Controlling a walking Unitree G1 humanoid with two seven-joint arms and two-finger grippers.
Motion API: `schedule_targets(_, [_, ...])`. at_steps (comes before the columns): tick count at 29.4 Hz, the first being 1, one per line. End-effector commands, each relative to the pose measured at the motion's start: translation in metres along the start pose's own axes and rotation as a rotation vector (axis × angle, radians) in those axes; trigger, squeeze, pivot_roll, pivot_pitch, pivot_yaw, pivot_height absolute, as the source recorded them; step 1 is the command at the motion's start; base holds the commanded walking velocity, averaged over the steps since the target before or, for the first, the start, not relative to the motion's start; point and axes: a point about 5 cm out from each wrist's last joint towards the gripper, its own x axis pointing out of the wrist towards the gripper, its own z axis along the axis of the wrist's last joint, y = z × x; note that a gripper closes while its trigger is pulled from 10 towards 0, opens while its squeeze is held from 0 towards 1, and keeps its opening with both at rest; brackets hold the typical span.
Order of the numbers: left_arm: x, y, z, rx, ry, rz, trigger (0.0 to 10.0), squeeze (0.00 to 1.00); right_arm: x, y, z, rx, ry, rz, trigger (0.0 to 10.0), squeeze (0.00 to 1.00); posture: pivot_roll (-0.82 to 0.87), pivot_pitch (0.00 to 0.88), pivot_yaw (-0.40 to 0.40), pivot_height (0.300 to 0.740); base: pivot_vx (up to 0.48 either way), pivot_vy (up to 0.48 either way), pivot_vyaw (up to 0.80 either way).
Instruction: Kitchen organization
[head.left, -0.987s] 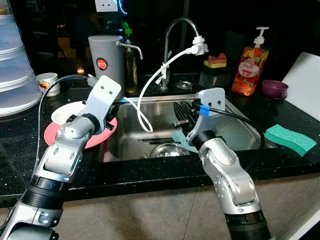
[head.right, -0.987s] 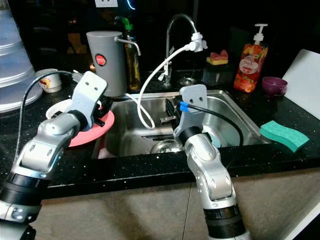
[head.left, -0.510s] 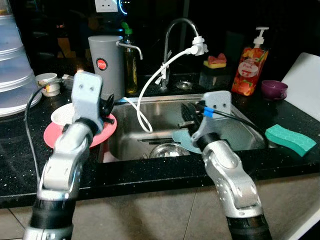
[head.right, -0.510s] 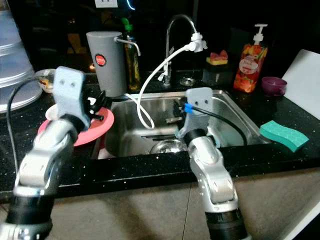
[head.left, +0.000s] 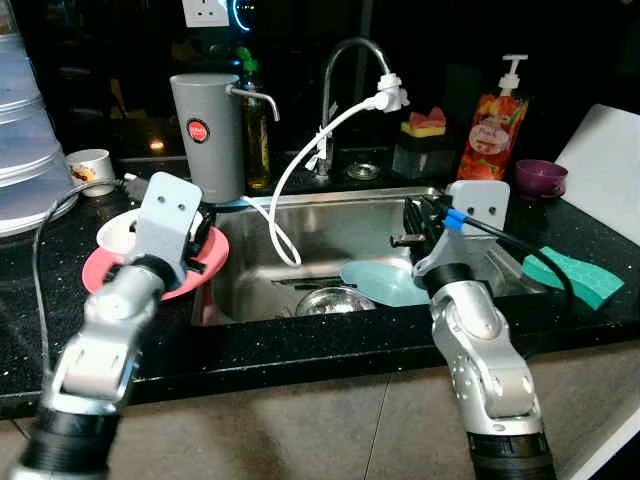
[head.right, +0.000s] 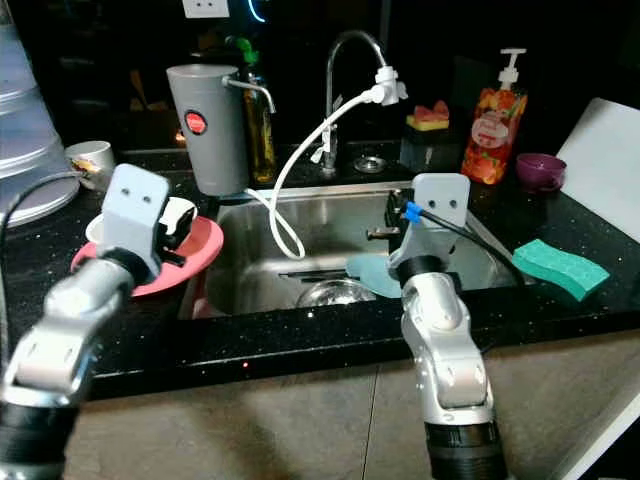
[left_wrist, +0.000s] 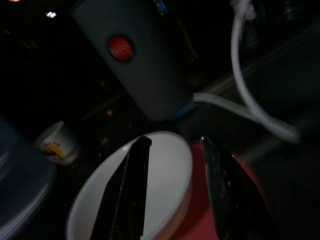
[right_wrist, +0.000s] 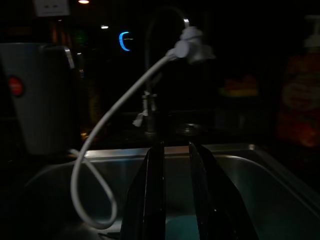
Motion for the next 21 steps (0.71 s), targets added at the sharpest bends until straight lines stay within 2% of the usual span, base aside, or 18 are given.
schedule_targets(1, [0.004,0.007,-0.007,0.066,0.058,-0.039,10.0,0.00,-0.001,0.004,-0.002,0.002,0.003,0.017,10.0,0.00,0.06,0.068,-0.001,0.740,0.000,0.000,0.00])
schedule_targets(4, [0.007,0.018,-0.008,0.057,0.107,-0.126,10.0,0.00,0.000,0.004,-0.002,0.003,-0.002,0.012,10.0,0.00,0.07,0.065,0.007,0.740,0.000,0.000,0.00])
schedule_targets(5, [0.008,0.019,-0.009,0.017,0.127,-0.170,10.0,0.40,0.001,0.003,-0.002,0.004,-0.006,0.005,10.0,0.00,0.07,0.063,0.010,0.740,0.000,0.000,0.00])
schedule_targets(6, [0.008,0.019,-0.009,0.017,0.127,-0.170,10.0,0.40,0.001,0.003,-0.002,0.004,-0.006,0.005,10.0,0.00,0.07,0.063,0.010,0.740,0.000,0.000,0.00])
schedule_targets(7, [0.008,0.019,-0.010,-0.012,0.139,-0.199,10.0,1.00,0.001,0.002,-0.002,0.005,-0.009,0.001,10.0,0.00,0.07,0.063,0.010,0.740,0.000,0.000,0.00])
schedule_targets(9, [0.011,0.024,-0.011,0.009,0.146,-0.253,10.0,1.00,0.002,0.003,0.000,0.008,-0.017,-0.001,10.0,0.00,0.07,0.058,0.014,0.740,0.000,0.000,0.00])
schedule_targets(13, [0.018,0.031,-0.012,0.004,0.147,-0.259,10.0,1.00,0.002,0.007,0.003,0.024,-0.035,0.036,10.0,0.00,0.07,0.056,0.014,0.740,0.000,0.000,0.00])
schedule_targets(14, [0.023,0.035,-0.015,-0.022,0.160,-0.250,10.0,0.89,0.001,0.016,0.008,0.052,-0.056,0.106,10.0,0.00,0.07,0.057,0.014,0.740,0.000,0.000,0.00])
schedule_targets(15, [0.026,0.038,-0.018,-0.032,0.175,-0.243,10.0,0.00,-0.001,0.025,0.012,0.076,-0.071,0.180,10.0,0.00,0.07,0.057,0.014,0.740,0.000,0.000,0.00])
schedule_targets(18, [0.031,0.040,-0.024,-0.021,0.211,-0.256,10.0,0.00,-0.008,0.050,0.013,0.082,-0.052,0.394,10.0,0.00,0.07,0.061,0.014,0.740,0.000,0.000,0.00])
schedule_targets(21, [0.033,0.038,-0.022,-0.041,0.210,-0.327,10.0,0.00,-0.016,0.068,-0.006,0.018,0.068,0.545,10.0,0.00,0.07,0.062,0.017,0.740,0.000,0.000,0.00])
